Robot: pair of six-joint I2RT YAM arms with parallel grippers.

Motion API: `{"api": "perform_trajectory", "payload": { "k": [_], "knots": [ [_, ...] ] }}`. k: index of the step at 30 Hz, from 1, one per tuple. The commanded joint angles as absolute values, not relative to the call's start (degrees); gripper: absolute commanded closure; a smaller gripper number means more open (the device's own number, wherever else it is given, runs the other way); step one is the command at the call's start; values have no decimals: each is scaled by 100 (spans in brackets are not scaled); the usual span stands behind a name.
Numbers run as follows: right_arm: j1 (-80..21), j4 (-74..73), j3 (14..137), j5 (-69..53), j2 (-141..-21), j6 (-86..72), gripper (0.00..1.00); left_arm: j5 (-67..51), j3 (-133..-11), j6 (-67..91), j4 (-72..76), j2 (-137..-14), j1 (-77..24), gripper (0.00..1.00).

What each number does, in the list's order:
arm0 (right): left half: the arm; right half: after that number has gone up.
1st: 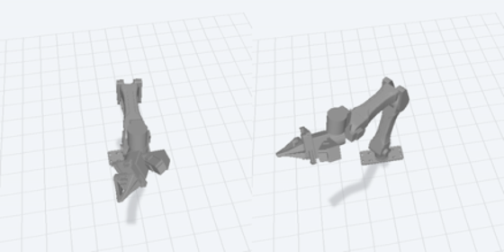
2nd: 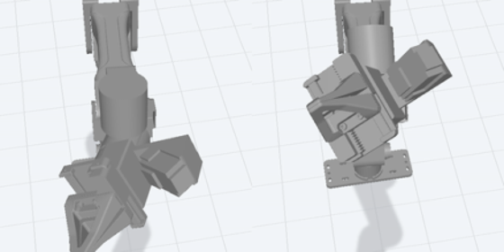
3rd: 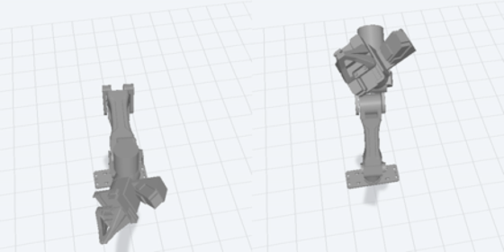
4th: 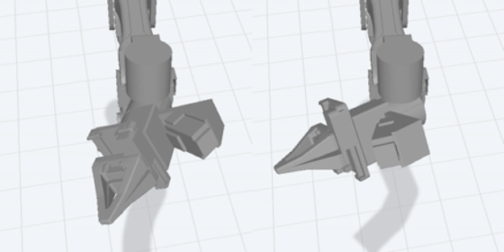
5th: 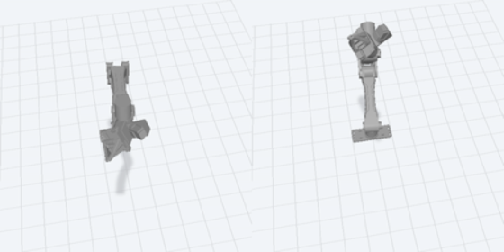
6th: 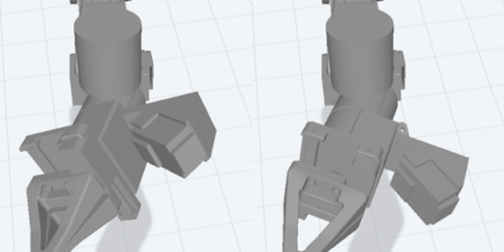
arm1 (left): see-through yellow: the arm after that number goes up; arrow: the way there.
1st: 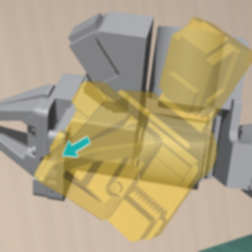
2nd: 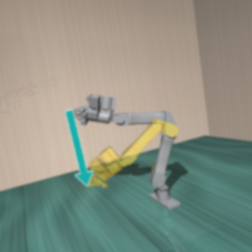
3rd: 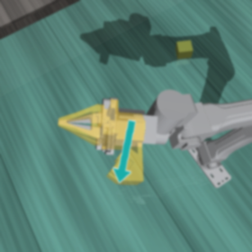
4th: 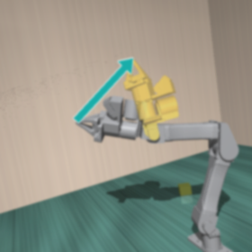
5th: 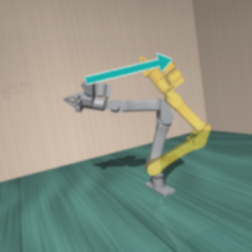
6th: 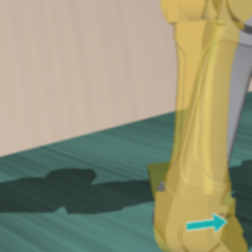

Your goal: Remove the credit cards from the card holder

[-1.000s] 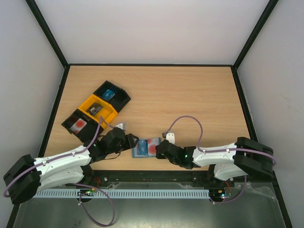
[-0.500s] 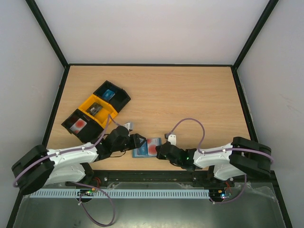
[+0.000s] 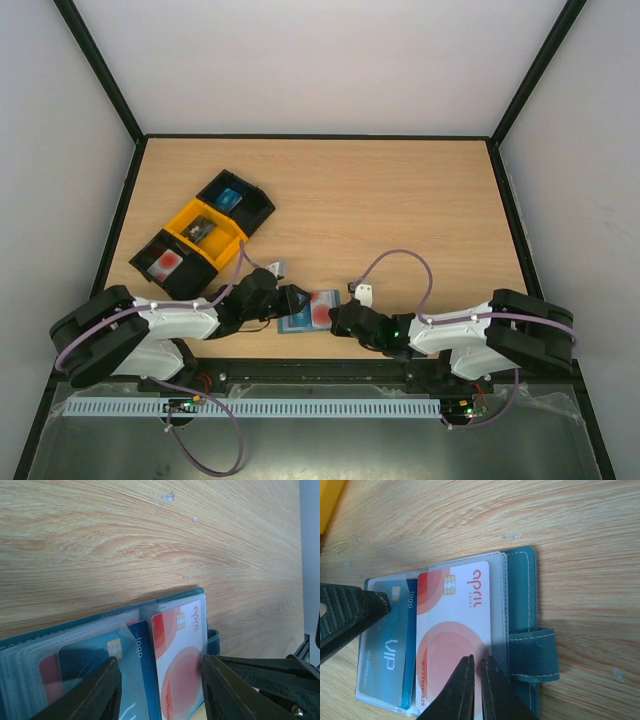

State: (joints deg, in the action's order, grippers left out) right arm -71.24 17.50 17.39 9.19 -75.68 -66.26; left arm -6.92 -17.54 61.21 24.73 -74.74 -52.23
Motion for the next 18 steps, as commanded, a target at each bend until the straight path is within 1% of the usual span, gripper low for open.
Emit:
{"api": "perform_trajectory", "payload": {
  "k": [1,7,12,15,18],
  "knots": [
    [-7163,1493,1658,928,-7802,-6661,93,-558,-1640,6100,2829,-7656,-5259,55],
    [-7171,1709,1568,810,-7985,-6749,93,-783,-1646,6210,3220,-8050,-5263,56],
    [-7168,1814,1507,773,-8028,-6775,93,-943,-1687,6260,3440,-8221,-5256,59],
    [-7163,1843,1473,773,-8039,-6793,93,-979,-1684,6293,3518,-8249,-5264,64],
    [-7170,1860,1472,774,-8058,-6794,93,-1017,-1679,6310,3550,-8253,-5263,71]
  ]
}}
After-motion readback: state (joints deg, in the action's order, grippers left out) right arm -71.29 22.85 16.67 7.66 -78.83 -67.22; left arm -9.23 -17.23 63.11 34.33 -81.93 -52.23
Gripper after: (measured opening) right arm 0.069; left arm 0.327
